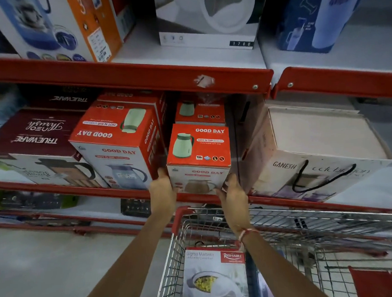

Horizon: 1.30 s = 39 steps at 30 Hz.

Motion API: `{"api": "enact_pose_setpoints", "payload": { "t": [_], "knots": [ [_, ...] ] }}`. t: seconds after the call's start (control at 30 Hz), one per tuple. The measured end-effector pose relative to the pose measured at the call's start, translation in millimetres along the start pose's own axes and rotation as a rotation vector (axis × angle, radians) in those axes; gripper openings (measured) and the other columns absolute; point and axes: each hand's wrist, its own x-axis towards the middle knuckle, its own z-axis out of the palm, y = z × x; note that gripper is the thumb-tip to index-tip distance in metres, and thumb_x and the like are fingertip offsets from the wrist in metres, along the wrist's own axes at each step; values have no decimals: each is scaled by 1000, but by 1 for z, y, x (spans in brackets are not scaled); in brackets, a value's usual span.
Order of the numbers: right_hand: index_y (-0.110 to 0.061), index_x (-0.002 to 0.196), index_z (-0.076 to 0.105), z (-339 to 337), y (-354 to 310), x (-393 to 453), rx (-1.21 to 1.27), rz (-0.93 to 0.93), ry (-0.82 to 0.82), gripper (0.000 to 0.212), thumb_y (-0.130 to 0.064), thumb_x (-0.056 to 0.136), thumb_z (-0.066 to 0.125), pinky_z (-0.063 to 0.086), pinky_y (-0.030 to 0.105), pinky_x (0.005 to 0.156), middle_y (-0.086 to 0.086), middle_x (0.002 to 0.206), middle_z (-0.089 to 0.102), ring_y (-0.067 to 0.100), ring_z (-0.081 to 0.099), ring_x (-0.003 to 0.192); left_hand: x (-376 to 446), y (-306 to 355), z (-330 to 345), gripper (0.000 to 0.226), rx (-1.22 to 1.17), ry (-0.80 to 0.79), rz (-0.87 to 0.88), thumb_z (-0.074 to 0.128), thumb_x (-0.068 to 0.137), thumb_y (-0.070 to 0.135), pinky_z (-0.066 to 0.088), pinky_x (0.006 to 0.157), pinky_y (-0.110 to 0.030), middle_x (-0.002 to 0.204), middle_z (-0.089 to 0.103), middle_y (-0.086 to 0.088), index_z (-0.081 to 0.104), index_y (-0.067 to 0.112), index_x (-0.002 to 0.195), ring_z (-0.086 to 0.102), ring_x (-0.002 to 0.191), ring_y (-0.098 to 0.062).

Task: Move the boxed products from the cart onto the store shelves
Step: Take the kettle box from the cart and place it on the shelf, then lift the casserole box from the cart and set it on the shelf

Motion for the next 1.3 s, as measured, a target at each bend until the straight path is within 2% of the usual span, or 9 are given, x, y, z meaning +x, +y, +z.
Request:
{"api": "enact_pose_setpoints", "payload": {
  "t": [0.27, 0.47, 0.57, 0.63, 0.7, 0.83, 0.97, 1.17, 1.3],
  "knots": [
    [-5, 118, 48, 1, 22, -1, -31, -58, -36, 29, -14, 93, 57, 61, 42, 70, 18, 100, 71, 32, 71, 82, 9, -29, 19, 44, -91, -106, -6, 67, 82, 9, 57, 84, -39, 106, 67, -20, 43, 5, 119, 67, 97, -33],
    [-14, 105, 53, 17, 68, -59, 11, -23, 50, 12, -21, 98, 46, 46, 12, 61, 3, 101, 56, 3, 52, 72, -40, -49, 46, 29, -225, 76, -36, 64, 82, 2, 53, 80, -32, 107, 57, -14, 48, 7, 105, 57, 98, -26],
    [-12, 109, 54, 36, 115, -99, 1, 205, -165, 14, -16, 96, 48, 44, 11, 63, 15, 106, 63, 17, 60, 76, -77, -72, 81, 17, -149, -247, -93, 59, 84, 2, 50, 64, -14, 90, 64, -10, 55, 6, 99, 64, 82, -23],
    [-10, 130, 46, 49, 148, -121, -75, 382, -404, 38, -16, 93, 53, 51, 25, 81, 16, 127, 59, 28, 62, 104, -99, -92, 106, 21, -22, -473, -174, 61, 84, 8, 54, 71, -22, 98, 66, -14, 56, 4, 105, 66, 89, -27],
    [-9, 141, 35, 61, 177, -140, -130, 479, -563, 57, -20, 91, 57, 51, 32, 88, 16, 135, 55, 32, 58, 115, -120, -113, 127, 32, 65, -575, -312, 62, 82, 7, 49, 71, -25, 111, 64, -17, 53, -1, 112, 63, 100, -30],
    [-8, 135, 44, 79, 207, -166, -104, 620, -730, 51, -24, 89, 59, 53, 35, 85, 16, 130, 58, 34, 61, 110, -157, -153, 158, 37, 149, -711, -475, 57, 84, 8, 45, 70, -28, 117, 60, -18, 50, 0, 119, 61, 101, -29],
    [-11, 130, 44, 89, 217, -177, 1, 710, -692, 53, -22, 83, 66, 57, 33, 71, 13, 115, 65, 24, 65, 87, -169, -181, 177, 36, 83, -750, -522, 58, 86, 26, 47, 63, -26, 107, 67, -13, 54, 6, 116, 62, 88, -24],
    [-16, 125, 46, 44, 188, -178, -20, 650, -623, 40, -18, 87, 60, 48, 12, 46, 1, 98, 68, 4, 61, 59, -170, -151, 129, 46, 101, -636, -526, 63, 86, 22, 48, 75, -33, 122, 61, -15, 47, 5, 125, 59, 107, -31],
    [-24, 128, 50, -10, 145, -186, -42, 538, -492, 42, -22, 88, 62, 60, 25, 65, 2, 106, 75, 14, 72, 76, -185, -119, 72, 48, 9, -548, -431, 65, 84, 22, 46, 77, -31, 126, 60, -14, 49, 8, 127, 59, 109, -31]
  ]
}}
